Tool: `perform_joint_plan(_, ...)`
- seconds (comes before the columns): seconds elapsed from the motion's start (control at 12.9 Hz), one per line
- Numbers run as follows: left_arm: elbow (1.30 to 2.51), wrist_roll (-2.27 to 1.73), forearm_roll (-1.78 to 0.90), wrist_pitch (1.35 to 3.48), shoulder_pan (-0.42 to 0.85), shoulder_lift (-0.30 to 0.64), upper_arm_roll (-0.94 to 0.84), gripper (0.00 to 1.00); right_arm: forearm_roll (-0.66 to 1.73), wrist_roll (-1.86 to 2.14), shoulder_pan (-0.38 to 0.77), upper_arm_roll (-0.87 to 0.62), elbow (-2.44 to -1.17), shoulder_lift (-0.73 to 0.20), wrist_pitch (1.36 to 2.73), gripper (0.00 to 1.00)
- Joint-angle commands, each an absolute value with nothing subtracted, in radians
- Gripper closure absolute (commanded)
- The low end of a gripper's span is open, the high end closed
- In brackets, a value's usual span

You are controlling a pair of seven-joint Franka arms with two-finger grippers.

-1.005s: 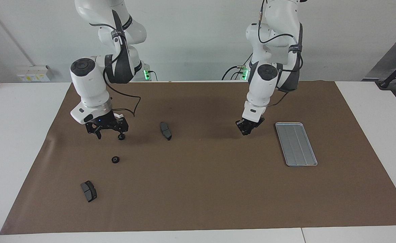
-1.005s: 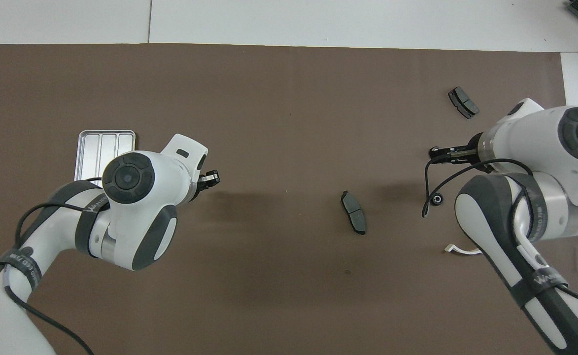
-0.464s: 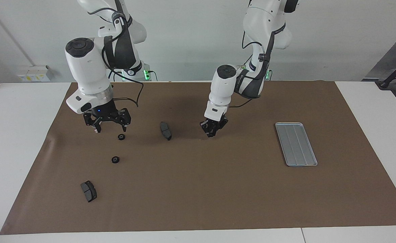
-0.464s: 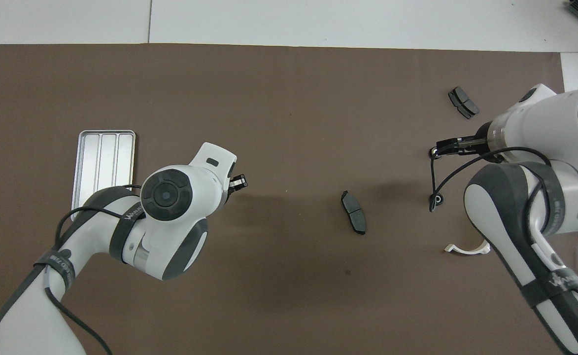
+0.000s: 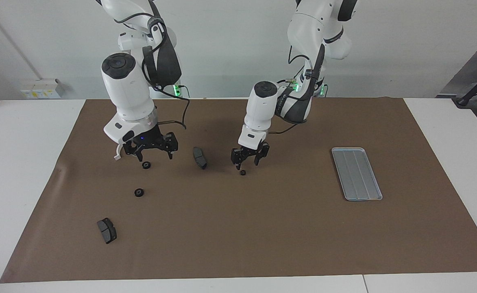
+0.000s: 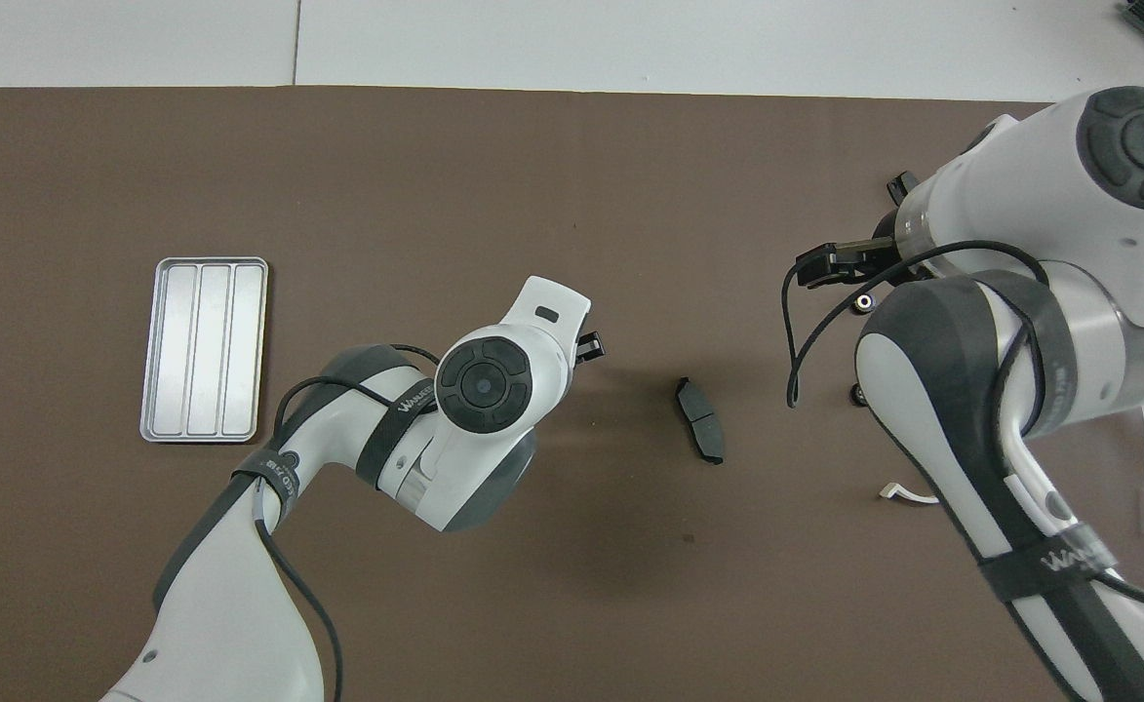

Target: Place bearing gear from tray to pile

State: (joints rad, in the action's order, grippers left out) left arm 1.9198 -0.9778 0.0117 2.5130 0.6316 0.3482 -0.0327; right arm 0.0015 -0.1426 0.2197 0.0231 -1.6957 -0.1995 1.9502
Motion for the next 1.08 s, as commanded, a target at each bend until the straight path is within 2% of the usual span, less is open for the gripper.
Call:
perform_joint_plan(0.0,1.852,-0.932,0.029,2.403,0.568,0.361,-0.031,0.00,0.044,-0.217,0.260,0.021,-1.669,-0.242,1.985,0.00)
perform_joint_plan(0.54,1.844,-0.250,-0.005,2.044,0.200,0.216,-0.037,0.00,0.032,-0.472,0.466,0.021,-1.666,-0.362,2.172,0.00)
perform_joint_plan(0.85,1.847,0.047,-0.005,1.997,0.002,0.170,-0.031,0.00,0.011,-0.602,0.587,0.023,-1.562,-0.515,2.200,0.00)
perform_joint_plan(1.0,1.829,0.124,-0.003,1.925,-0.043,0.112,-0.028,0.00,-0.030,-0.637,0.614,0.023,-1.566,-0.537,2.242,0.00)
